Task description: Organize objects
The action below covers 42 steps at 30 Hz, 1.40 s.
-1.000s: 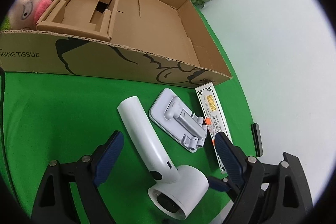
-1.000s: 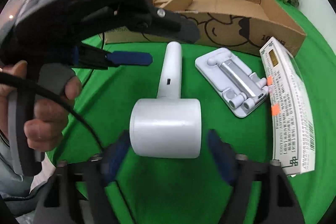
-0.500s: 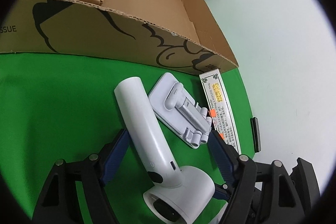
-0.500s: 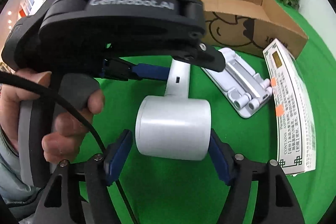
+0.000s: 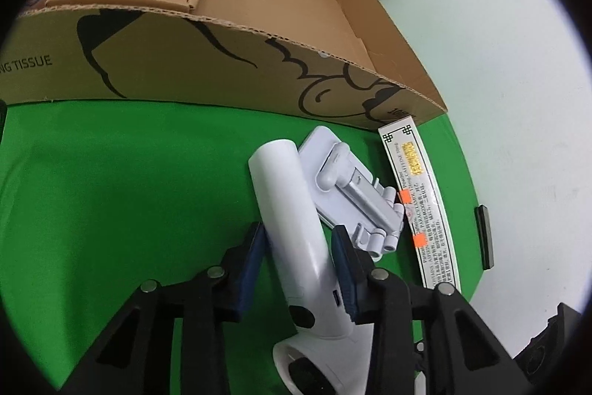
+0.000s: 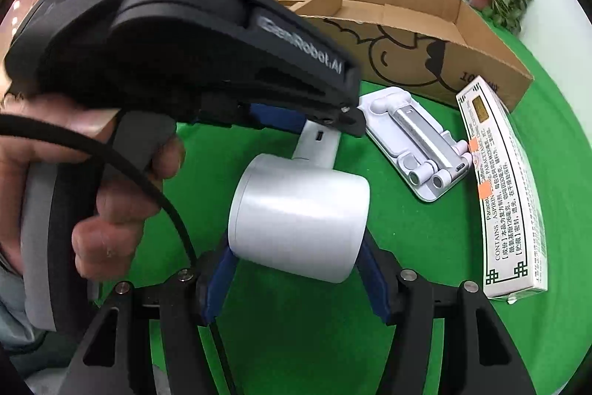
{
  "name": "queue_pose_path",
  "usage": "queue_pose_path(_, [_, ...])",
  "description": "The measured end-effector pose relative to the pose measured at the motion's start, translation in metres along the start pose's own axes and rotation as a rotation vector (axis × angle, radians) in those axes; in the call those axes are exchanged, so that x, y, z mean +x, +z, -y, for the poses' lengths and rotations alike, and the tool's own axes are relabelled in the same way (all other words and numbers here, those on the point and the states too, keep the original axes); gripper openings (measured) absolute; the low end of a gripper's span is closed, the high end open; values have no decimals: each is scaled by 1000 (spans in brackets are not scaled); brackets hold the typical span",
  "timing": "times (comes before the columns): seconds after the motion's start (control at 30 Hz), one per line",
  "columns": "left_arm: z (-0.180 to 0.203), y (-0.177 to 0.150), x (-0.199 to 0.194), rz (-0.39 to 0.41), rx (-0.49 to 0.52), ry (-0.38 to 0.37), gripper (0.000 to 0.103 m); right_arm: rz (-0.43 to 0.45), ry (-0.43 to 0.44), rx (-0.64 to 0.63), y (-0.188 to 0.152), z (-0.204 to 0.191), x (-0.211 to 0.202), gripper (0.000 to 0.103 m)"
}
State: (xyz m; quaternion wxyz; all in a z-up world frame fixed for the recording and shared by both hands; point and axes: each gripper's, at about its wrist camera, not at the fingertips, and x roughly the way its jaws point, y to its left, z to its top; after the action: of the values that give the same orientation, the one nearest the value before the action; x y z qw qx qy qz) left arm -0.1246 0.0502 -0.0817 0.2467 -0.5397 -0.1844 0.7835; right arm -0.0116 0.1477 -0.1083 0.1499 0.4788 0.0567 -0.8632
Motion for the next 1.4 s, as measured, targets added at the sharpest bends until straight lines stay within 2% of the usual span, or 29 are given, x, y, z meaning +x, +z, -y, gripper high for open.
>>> queue_pose_path(0.1, [0, -2, -2, 0, 5, 6, 35, 15, 1, -4, -4, -3, -2, 59])
queue_pose_path(0.23, [2, -1, -4, -5, 9, -22, 34, 26, -9, -8, -8, -2, -5, 59])
queue_pose_path(0.3, [4, 0, -8, -10, 20, -29, 33, 33, -10, 3, -21, -5, -16, 59])
queue_pose_path(0.47, [30, 5, -28, 12, 106, -67, 30, 67, -23, 37, -13, -1, -23, 59])
queue_pose_path(0.6, [54, 9, -51, 63, 192, -68, 30, 129, -48, 49, -18, 12, -42, 58])
queue_pose_path(0.73, [80, 17, -71, 123, 258, -73, 30, 244, -77, 49, -12, 12, -70, 58])
queue_pose_path(0.9, [108, 36, -94, 207, 361, -42, 30, 347, -109, 40, 29, 20, -86, 58])
queue_pose_path(0.93, [115, 38, -98, 221, 376, -34, 30, 360, -105, 44, 51, 28, -83, 58])
queue_pose_path(1.07, [127, 58, -112, 267, 402, -41, 30, 406, -108, 35, 80, 22, -95, 58])
queue_pose_path(1.2, [135, 80, -131, 301, 433, -21, 30, 411, -69, 54, 112, 27, -106, 58])
queue_pose_path(1.3, [139, 105, -134, 311, 421, -32, 30, 410, -57, 54, 141, 32, -114, 58])
queue_pose_path(1.4, [134, 120, -134, 306, 406, -44, 31, 405, -52, 52, 155, 29, -121, 58])
